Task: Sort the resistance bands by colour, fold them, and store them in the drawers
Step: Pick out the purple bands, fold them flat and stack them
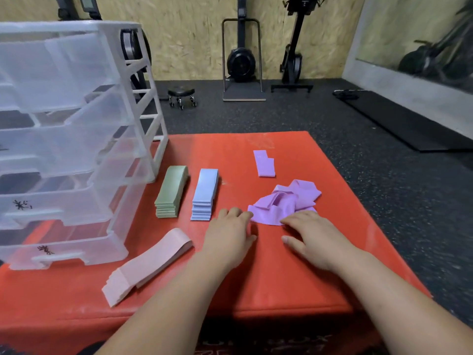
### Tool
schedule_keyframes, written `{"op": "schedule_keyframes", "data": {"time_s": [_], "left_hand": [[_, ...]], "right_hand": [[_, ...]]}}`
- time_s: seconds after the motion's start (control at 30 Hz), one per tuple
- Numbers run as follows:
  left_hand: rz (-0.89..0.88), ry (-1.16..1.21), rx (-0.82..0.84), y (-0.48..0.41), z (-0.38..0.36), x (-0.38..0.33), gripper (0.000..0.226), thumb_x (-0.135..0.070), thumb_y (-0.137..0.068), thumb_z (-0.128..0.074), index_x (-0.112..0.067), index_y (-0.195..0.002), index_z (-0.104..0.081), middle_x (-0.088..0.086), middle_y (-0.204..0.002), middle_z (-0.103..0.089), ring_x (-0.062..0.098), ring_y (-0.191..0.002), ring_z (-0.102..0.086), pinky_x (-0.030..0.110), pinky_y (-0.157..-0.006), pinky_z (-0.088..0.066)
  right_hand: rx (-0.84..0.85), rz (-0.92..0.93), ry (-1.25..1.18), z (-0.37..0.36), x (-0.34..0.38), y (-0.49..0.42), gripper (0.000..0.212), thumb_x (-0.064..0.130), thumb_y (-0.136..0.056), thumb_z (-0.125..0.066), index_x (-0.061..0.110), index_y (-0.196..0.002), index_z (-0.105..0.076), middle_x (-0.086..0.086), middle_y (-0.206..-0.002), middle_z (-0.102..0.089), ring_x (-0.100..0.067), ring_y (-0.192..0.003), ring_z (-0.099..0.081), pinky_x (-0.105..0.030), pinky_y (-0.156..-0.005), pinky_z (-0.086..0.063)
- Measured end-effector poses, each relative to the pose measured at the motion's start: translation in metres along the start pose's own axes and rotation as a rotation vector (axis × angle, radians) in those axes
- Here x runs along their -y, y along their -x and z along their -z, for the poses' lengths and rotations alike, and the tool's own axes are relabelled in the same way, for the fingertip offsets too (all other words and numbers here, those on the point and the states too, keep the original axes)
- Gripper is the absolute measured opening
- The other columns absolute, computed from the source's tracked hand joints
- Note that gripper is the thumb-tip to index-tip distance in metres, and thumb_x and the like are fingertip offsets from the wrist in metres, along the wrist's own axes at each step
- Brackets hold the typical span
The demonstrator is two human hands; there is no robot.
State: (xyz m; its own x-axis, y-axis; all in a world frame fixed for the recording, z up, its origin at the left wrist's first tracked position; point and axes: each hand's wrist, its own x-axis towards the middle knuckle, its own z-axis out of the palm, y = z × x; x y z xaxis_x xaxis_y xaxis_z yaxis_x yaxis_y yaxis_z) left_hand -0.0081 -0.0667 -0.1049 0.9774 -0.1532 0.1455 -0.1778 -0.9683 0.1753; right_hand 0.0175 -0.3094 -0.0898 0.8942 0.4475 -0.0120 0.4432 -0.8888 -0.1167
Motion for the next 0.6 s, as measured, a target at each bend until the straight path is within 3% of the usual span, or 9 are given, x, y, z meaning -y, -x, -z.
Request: {"op": "schedule_keyframes", "data": {"time_s": [0.2,0.43,0.6], "left_hand": [[-0.035,-0.030,-0.006,-0.006,-0.009,-0.007,0.032,-0.040,-0.100,-0.057,-0.026,-0.128,-0.063,-0.004,-0.132,-0.057,0.029,-0.116,-0.050,0.045,-0.097,-0.047],[-0.033,-0.015,-0.064,-0.002,-0.012,-0.008,0.028,-0.036,-0.097,-0.058,-0.026,-0.122,-0.067,-0.001,-0.125,-0.058,0.028,-0.112,-0.051,0.043,-0.091,-0.048],[-0.020,0.115,-0.036,0.005,-0.021,-0.005,0.059,-0.045,-0.096,-0.063,-0.028,-0.151,-0.050,0.003,-0.154,-0.050,0.031,-0.134,-0.047,0.045,-0.110,-0.043]], "right_hand": [[0.078,-0.061,0.100,-0.010,0.004,0.005,0.065,0.072,-0.098,-0.037,0.045,-0.157,-0.032,0.005,-0.169,-0.023,-0.028,-0.154,-0.020,-0.046,-0.125,-0.021],[-0.014,-0.061,0.166,-0.005,0.008,0.008,0.056,0.061,-0.102,-0.039,0.033,-0.150,-0.046,0.014,-0.156,-0.043,-0.022,-0.144,-0.034,-0.042,-0.122,-0.023],[-0.135,0.001,0.056,0.007,0.018,0.007,0.039,0.050,-0.097,-0.059,0.036,-0.132,-0.063,0.017,-0.134,-0.061,-0.017,-0.130,-0.045,-0.040,-0.108,-0.039]]}}
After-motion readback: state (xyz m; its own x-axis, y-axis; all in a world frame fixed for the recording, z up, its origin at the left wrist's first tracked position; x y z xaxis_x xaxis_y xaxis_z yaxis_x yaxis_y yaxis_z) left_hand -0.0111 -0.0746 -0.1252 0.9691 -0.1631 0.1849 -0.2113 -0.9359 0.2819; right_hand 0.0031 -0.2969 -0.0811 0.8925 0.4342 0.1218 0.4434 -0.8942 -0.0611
